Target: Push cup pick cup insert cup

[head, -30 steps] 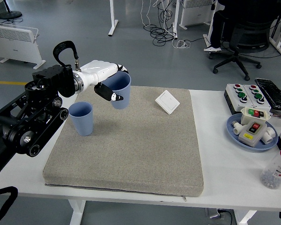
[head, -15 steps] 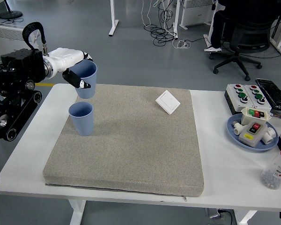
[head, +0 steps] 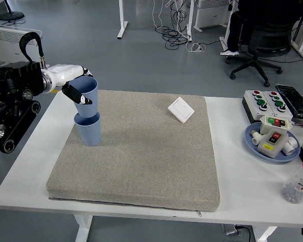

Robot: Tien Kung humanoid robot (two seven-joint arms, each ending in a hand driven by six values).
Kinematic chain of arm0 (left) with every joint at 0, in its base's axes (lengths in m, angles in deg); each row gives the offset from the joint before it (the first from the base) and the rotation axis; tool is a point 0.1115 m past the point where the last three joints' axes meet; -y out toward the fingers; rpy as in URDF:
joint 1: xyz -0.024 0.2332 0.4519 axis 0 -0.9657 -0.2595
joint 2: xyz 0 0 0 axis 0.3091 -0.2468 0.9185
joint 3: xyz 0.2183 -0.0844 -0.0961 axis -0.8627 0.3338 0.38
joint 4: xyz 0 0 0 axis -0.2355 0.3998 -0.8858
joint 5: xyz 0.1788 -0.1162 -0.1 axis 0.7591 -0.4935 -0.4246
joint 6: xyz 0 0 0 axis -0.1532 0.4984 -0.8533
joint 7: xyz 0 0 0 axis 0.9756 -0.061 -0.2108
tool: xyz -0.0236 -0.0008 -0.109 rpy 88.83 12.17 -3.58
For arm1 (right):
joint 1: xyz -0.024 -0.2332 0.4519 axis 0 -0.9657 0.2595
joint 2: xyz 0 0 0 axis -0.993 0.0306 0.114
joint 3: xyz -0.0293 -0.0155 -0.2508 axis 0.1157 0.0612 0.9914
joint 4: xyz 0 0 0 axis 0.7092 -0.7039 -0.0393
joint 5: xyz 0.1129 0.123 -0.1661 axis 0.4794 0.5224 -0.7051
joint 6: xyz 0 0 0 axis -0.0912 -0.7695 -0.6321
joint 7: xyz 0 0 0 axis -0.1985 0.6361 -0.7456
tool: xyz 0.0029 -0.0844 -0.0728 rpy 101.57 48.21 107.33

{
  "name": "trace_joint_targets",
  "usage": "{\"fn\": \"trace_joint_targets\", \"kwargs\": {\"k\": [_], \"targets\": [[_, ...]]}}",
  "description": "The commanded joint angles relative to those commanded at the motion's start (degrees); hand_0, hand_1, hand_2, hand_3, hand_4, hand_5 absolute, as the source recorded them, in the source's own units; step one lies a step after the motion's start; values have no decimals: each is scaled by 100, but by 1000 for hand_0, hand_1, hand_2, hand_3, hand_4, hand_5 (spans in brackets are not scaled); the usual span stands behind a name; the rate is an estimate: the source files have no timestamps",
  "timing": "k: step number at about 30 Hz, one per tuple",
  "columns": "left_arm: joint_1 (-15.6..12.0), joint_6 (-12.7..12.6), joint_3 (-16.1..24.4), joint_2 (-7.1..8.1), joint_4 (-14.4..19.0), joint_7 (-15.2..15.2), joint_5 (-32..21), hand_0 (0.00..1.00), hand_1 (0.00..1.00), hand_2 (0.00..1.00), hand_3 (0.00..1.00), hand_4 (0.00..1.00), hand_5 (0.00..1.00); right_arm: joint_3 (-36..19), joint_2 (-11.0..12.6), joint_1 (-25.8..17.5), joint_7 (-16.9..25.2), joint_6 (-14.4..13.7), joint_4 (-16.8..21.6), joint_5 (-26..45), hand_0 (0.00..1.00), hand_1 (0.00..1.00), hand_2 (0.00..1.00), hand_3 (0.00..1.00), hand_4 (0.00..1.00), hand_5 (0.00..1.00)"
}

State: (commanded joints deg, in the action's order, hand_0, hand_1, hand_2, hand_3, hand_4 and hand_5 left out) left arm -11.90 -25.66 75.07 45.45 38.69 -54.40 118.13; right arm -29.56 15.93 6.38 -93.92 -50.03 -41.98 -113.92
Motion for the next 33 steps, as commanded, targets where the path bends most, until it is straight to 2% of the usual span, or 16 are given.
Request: {"fn": "trace_joint_targets", "kwargs": {"k": [20,21,26,27,32,33], "targets": [[-60,-120,-18,-83,-351,-141,-42,491,537,503,485,534,2,27,2,32,-2,7,0,10,692,599,620,548,109,470],[-64,-130,-19,-86,-364,-154,-40,484,582,555,518,488,29,29,3,34,-1,8,0,10,692,598,619,548,109,470],[-86,-147,2,-89,-425,-211,-15,484,582,555,518,488,29,27,4,39,3,10,0,12,692,598,619,548,109,470],[-89,-150,5,-87,-436,-226,-9,457,631,656,569,742,265,27,4,40,3,10,0,12,692,597,619,548,109,471],[-100,-172,13,-90,-479,-290,8,457,631,656,569,742,265,24,4,43,3,10,0,4,692,597,619,548,109,471],[-102,-171,14,-92,-483,-291,10,626,735,804,735,880,452,24,4,43,3,10,0,4,692,598,619,548,109,470]]}}
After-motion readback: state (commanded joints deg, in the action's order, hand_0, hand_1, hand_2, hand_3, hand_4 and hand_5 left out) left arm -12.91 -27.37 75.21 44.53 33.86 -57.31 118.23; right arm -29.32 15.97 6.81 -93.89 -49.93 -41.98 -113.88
